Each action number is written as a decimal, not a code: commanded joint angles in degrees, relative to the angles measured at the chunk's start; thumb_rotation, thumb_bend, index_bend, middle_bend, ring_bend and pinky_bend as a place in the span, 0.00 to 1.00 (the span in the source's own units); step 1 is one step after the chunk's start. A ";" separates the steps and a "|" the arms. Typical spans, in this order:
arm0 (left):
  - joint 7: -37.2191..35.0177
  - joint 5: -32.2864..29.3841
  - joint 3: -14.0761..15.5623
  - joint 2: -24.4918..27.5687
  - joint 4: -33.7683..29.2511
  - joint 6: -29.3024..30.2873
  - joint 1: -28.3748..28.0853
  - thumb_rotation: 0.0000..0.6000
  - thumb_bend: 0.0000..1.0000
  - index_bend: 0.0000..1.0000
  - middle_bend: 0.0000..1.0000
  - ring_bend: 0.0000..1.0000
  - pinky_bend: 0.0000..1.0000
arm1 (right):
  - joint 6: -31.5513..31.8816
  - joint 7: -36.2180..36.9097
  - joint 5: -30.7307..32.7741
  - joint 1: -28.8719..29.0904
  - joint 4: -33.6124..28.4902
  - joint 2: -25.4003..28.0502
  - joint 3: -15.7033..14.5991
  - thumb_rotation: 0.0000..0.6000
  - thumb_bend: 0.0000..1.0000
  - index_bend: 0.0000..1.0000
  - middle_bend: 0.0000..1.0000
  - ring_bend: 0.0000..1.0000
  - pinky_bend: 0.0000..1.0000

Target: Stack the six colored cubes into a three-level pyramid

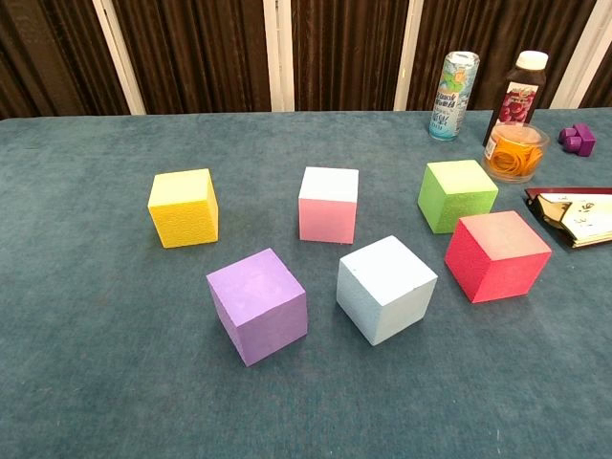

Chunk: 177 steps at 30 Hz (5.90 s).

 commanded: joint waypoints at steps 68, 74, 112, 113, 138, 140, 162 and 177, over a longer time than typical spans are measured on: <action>-1.44 -3.77 -2.29 -0.61 0.09 0.56 0.35 1.00 0.38 0.03 0.00 0.00 0.00 | -35.65 -16.57 51.31 39.62 -4.42 -7.91 11.85 1.00 0.13 0.10 0.09 0.00 0.00; -1.77 -4.14 -2.41 -0.54 -0.06 0.04 0.18 1.00 0.38 0.03 0.00 0.00 0.00 | -36.29 -15.86 50.34 40.67 -0.55 -10.49 10.91 1.00 0.13 0.15 0.11 0.00 0.00; 2.50 -5.74 -2.73 -1.85 -1.22 -0.54 -0.07 1.00 0.38 0.03 0.00 0.00 0.00 | -39.51 -14.18 48.31 44.88 12.18 -17.37 9.40 1.00 0.13 0.35 0.31 0.13 0.00; 2.47 -5.67 -2.66 -1.82 -1.27 -0.63 -0.09 1.00 0.38 0.03 0.00 0.00 0.00 | -39.28 -14.02 48.16 44.85 12.09 -17.40 9.53 1.00 0.13 0.35 0.32 0.13 0.00; 1.49 -6.08 -2.63 -1.14 -1.77 -1.30 -0.07 1.00 0.38 0.03 0.00 0.00 0.00 | -37.16 -16.00 48.25 45.54 9.85 -17.17 9.67 1.00 0.23 0.37 0.46 0.23 0.00; 1.27 -6.07 -2.64 -1.07 -1.78 -1.36 -0.09 1.00 0.38 0.03 0.00 0.00 0.00 | -36.62 -16.34 48.14 45.56 8.49 -16.53 9.88 1.00 0.23 0.39 0.46 0.23 0.00; -0.18 -6.01 -2.79 -0.79 -1.25 -1.67 -0.26 1.00 0.38 0.03 0.00 0.00 0.00 | -26.69 -31.42 62.91 50.93 -4.01 -18.71 10.11 1.00 0.23 0.43 0.46 0.23 0.00; -1.92 -6.87 -3.21 -0.11 -0.97 -2.12 -0.26 1.00 0.38 0.03 0.00 0.00 0.00 | -17.73 -38.99 68.80 54.51 0.16 -25.39 12.95 1.00 0.23 0.43 0.46 0.23 0.00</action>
